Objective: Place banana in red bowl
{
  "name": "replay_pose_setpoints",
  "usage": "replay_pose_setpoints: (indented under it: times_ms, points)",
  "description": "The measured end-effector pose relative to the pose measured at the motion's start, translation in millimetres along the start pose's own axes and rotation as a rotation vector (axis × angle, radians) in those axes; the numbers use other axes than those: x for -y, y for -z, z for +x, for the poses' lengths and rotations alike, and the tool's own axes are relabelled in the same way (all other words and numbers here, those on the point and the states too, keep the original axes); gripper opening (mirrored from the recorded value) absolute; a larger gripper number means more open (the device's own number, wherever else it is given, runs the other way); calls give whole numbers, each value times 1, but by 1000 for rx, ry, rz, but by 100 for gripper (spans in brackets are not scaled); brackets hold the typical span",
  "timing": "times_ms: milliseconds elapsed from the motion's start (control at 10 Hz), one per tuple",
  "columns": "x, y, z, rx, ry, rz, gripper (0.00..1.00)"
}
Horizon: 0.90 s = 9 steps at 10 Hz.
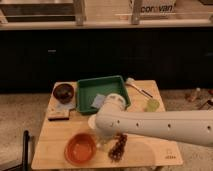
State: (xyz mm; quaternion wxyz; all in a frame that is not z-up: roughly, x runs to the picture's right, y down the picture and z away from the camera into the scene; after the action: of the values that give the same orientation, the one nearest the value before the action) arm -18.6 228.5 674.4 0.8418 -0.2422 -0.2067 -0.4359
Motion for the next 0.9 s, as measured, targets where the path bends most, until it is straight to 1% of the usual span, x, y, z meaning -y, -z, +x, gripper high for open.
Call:
replay_pose_setpoints:
  times_ms: [200, 500, 900]
  points:
    - [10, -8, -19, 24, 49, -18, 0]
    - [19, -17, -39, 49, 96, -38, 0]
    - [31, -25, -53, 68, 130, -48, 0]
